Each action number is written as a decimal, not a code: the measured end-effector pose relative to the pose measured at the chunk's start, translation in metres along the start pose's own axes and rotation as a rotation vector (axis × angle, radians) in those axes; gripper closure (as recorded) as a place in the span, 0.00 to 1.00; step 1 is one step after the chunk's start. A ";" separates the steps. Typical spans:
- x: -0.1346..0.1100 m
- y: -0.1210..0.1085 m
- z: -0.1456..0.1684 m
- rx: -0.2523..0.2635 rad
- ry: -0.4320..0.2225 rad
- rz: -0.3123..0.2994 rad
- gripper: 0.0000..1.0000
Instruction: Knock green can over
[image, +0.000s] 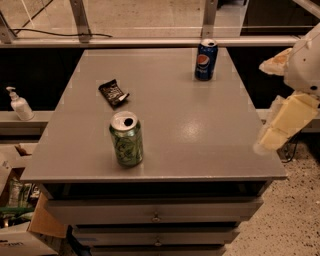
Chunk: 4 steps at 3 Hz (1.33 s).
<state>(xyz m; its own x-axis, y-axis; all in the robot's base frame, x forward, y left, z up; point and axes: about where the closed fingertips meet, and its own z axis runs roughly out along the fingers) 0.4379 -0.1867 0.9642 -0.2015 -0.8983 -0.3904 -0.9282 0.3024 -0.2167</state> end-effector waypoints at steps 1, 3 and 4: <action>-0.031 0.020 0.018 -0.040 -0.166 -0.006 0.00; -0.103 0.083 0.042 -0.187 -0.401 -0.061 0.00; -0.103 0.083 0.041 -0.186 -0.401 -0.061 0.00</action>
Offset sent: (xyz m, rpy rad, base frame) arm -0.0419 0.1326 -0.0208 0.4678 0.0189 0.2268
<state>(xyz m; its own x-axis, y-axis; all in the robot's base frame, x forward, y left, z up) 0.3942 -0.0557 0.9493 -0.0413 -0.7074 -0.7056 -0.9826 0.1567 -0.0995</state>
